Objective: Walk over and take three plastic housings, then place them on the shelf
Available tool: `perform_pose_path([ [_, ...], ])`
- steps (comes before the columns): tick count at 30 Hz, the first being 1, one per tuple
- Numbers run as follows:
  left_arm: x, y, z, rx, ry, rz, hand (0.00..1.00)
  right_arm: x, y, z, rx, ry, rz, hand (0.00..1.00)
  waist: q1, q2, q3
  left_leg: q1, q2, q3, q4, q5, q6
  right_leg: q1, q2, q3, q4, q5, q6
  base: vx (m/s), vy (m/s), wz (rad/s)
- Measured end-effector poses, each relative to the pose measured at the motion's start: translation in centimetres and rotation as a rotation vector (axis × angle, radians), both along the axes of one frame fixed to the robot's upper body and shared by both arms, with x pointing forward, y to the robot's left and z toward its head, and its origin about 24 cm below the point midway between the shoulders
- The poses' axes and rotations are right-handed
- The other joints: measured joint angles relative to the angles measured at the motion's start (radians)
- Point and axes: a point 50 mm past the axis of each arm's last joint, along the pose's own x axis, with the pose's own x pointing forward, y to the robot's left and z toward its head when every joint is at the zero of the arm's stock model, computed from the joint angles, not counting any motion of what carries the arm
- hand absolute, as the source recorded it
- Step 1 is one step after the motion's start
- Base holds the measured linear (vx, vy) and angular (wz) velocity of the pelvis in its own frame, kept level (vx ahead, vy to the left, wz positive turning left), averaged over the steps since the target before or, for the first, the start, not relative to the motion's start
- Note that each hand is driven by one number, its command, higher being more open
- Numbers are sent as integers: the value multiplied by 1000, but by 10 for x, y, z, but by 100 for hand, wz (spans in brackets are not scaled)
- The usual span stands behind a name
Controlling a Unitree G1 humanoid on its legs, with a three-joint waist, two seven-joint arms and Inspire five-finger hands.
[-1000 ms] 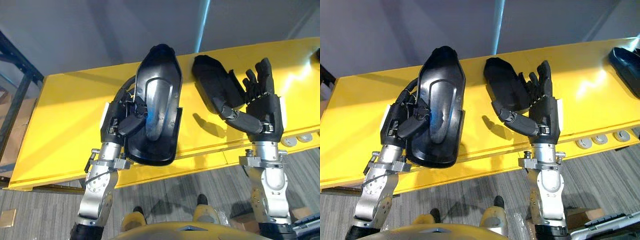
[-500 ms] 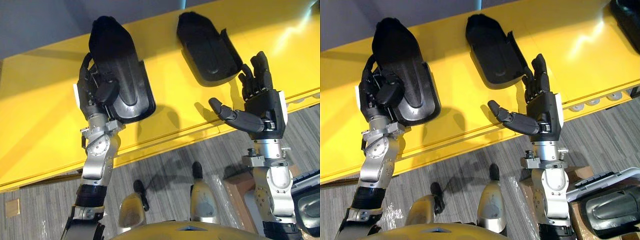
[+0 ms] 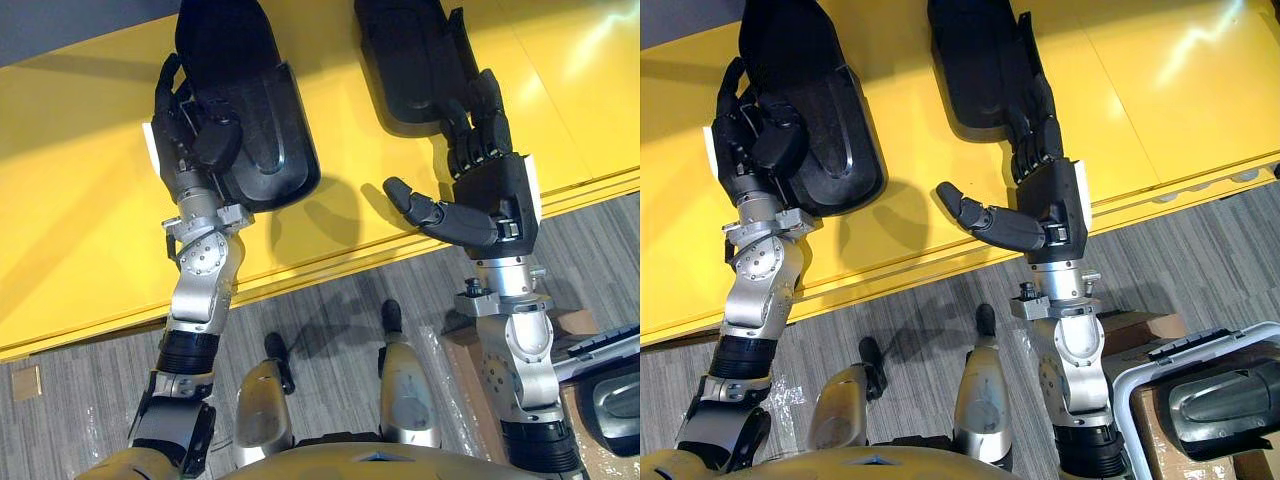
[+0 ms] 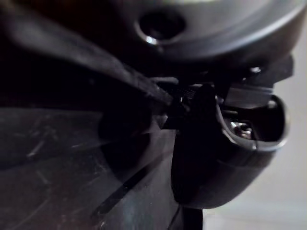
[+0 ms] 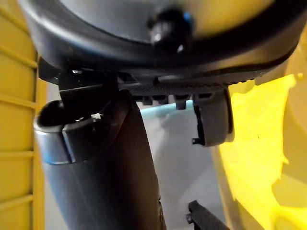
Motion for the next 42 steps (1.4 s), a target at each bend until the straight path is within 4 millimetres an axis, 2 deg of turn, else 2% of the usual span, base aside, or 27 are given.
perform_pose_path([
  [5, 3, 2, 0, 39, 17, -21, 100, 0, 0, 0, 0, 1, -2, 100, 10, 0, 0, 15, -1, 4, -14, 9, -1, 2, 1, 1, 1, 1, 1, -4, -7, -2],
  [13, 9, 8, -15, 91, 114, 9, 100, -1, -2, -2, 2, 9, -40, 100, 7, 0, -6, 109, -2, 10, -104, 44, -12, 74, 9, -12, -28, 0, 2, 1, -8, 0],
  [18, 11, 13, -37, 98, 227, 9, 100, -3, -9, -2, -64, -5, -165, 100, 0, 0, -86, 175, -3, 19, -183, 74, -22, 118, 18, -23, -69, 7, 9, 56, -8, -1],
  [24, 7, 17, -63, 98, 347, -2, 100, -1, -20, 20, -48, -130, -230, 100, -11, -7, -184, 255, -4, 26, -252, 89, -28, 190, 24, -37, -111, 8, 11, 50, 9, -1],
  [28, 4, 17, -50, 98, 289, 46, 100, 2, -19, 30, -66, -173, -189, 100, -7, -6, -220, 277, -3, 10, -263, 92, -29, 223, 23, -59, -116, 8, 11, 5, 2, 11],
  [30, -4, 16, -32, 97, 189, 78, 100, 5, -13, 31, -55, -171, -133, 100, 0, -6, -239, 274, -3, -7, -264, 96, -30, 237, 21, -82, -127, 8, 11, -24, -13, 24],
  [31, -15, 15, -19, 114, 105, 98, 100, 8, -6, 31, -72, -154, -95, 100, 7, -2, -249, 274, -3, -18, -269, 100, -30, 244, 22, -91, -129, 8, 11, -16, -17, 24],
  [36, -57, 13, 6, 132, -142, 125, 100, 13, 16, 19, -191, -77, 80, 100, 44, 15, -292, 278, -2, -62, -301, 124, -32, 283, 22, -147, -150, 8, 11, -7, -19, 30],
  [39, -74, 26, 4, 153, -172, 155, 100, 11, 22, 12, -311, -36, 213, 100, 66, 14, -307, 279, -3, -88, -324, 138, -33, 302, 23, -177, -165, 8, 11, -39, -19, 27],
  [42, -88, 40, -8, 146, -143, 170, 100, 6, 21, 1, -321, 22, 329, 100, 74, 4, -325, 279, -3, -97, -355, 161, -35, 303, 25, -194, -175, 8, 10, -14, -11, 17],
])
